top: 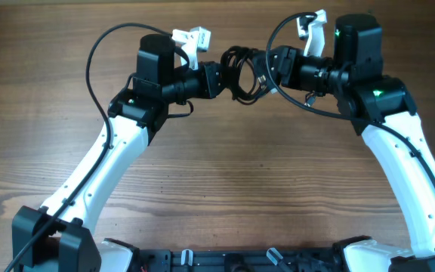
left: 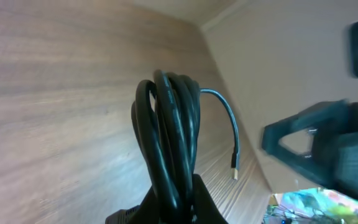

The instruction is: Untangle cables

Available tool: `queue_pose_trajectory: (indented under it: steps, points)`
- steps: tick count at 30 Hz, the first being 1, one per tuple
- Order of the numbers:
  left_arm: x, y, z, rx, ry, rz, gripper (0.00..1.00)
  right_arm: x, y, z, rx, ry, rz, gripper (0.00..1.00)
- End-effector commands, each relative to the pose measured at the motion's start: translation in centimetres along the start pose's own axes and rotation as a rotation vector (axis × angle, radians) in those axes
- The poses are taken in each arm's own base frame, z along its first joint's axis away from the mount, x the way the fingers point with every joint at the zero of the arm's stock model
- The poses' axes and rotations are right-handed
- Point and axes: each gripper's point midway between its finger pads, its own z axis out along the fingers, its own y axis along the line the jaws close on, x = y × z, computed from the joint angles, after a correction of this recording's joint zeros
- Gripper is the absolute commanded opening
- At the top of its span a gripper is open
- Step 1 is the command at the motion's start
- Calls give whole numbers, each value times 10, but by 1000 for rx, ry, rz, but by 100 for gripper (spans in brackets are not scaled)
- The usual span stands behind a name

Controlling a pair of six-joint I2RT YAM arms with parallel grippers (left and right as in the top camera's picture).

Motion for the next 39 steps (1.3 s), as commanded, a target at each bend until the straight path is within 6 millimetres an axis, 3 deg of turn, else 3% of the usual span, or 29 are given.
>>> queue_pose_trajectory:
  steps: [1, 16, 24, 30, 32, 34, 35, 39]
  points:
    - [-3, -21, -2, 92, 8, 57, 4, -5, -6, 8, 15, -1, 53, 43]
    - [2, -31, 0, 128, 30, 22, 4, 5, -18, 56, -17, 74, 75, 31]
    - [2, -37, 2, 149, 31, 31, 4, 5, -28, 67, 13, 71, 81, 9]
    - [-2, -61, -3, 265, 34, 60, 4, 8, -36, 75, 53, 72, 79, 8]
    - [-4, -65, -4, 284, 28, 62, 4, 13, -39, 81, 61, 86, 82, 13]
    - [-4, -66, -5, 289, 28, 65, 4, 15, -41, 84, 66, 96, 85, 13]
    - [-4, -66, -5, 288, 29, 63, 4, 16, -43, 86, 69, 100, 89, 5]
    - [-4, -57, -4, 252, 29, 37, 4, 11, -44, 81, 69, 84, 89, 4]
